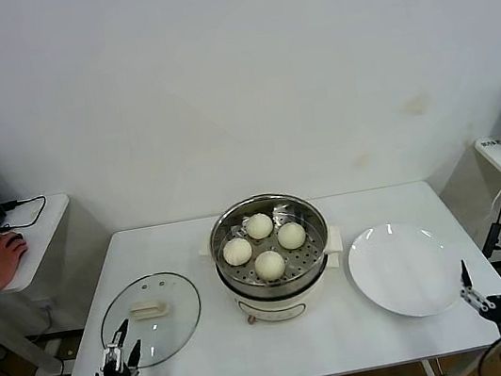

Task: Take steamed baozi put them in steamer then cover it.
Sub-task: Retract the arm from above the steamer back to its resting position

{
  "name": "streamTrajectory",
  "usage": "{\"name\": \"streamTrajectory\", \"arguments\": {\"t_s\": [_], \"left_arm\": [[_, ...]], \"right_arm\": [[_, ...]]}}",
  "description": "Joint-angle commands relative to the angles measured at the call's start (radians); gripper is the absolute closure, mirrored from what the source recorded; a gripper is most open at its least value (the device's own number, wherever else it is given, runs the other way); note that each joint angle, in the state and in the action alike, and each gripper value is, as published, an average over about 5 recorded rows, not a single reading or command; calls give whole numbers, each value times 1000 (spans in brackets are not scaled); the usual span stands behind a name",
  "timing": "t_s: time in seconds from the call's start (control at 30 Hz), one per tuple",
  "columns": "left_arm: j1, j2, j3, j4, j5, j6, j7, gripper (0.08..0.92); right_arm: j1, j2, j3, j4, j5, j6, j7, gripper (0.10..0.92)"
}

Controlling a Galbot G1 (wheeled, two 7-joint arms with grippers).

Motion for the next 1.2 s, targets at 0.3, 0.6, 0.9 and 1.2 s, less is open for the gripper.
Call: {"name": "streamTrajectory", "arguments": {"t_s": [0.3, 0.6, 0.9, 1.2], "left_arm": [[-277, 37, 69, 227, 38, -25, 17, 177], [-352, 15, 102, 312, 44, -31, 20, 177], [-405, -7, 130, 363, 41, -31, 27, 177], [-435, -7, 136, 362, 34, -28, 44, 177]], "right_arm": [[-84, 65, 66, -4, -30, 51, 17, 203], [-89, 65, 74, -15, -47, 53, 17, 202], [-88, 61, 84, -29, -64, 55, 12, 203], [-82, 57, 85, -48, -72, 59, 9, 203]]}}
